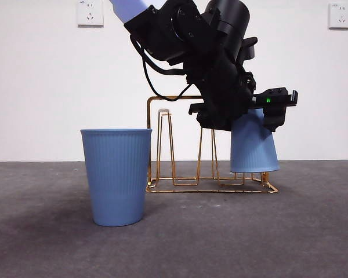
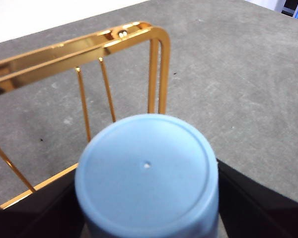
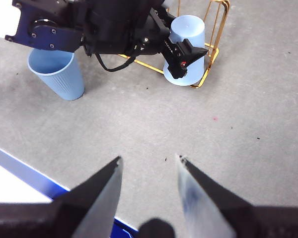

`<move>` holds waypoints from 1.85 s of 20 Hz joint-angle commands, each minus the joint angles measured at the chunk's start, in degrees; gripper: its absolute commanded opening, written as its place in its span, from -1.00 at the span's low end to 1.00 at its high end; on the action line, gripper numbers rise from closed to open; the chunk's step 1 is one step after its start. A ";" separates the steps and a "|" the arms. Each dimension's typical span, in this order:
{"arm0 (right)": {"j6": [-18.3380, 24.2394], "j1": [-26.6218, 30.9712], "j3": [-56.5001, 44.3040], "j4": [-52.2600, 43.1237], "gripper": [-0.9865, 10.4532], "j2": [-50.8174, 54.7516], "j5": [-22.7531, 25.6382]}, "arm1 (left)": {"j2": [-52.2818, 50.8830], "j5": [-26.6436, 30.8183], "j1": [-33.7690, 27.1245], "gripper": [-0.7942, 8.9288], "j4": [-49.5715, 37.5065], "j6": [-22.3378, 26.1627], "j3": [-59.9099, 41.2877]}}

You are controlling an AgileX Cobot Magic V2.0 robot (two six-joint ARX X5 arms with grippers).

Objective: Pick up cup 1,put cup 1 in the cup rack,pick up cup 2,put cup 2 in the cup rack

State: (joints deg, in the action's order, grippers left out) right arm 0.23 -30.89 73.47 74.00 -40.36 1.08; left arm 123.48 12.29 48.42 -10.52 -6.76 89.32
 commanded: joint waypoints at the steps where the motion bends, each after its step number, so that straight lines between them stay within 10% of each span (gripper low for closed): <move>1: -0.02 -0.02 -0.46 -0.46 -0.50 0.11 0.04 | 2.25 -2.32 0.37 -0.47 3.65 -2.25 -1.46; 4: -0.02 -0.02 -0.46 -0.48 -0.50 0.11 0.04 | 2.25 -3.72 0.37 -0.06 3.65 -2.27 -1.46; 37: 1.66 -0.02 -0.46 -0.98 -0.50 0.11 0.07 | 2.21 -9.42 -0.09 0.09 23.34 -7.21 4.63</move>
State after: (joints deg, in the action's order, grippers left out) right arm 1.41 -30.89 73.47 73.63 -40.36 1.08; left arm 122.63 5.13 48.40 9.98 -11.16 96.01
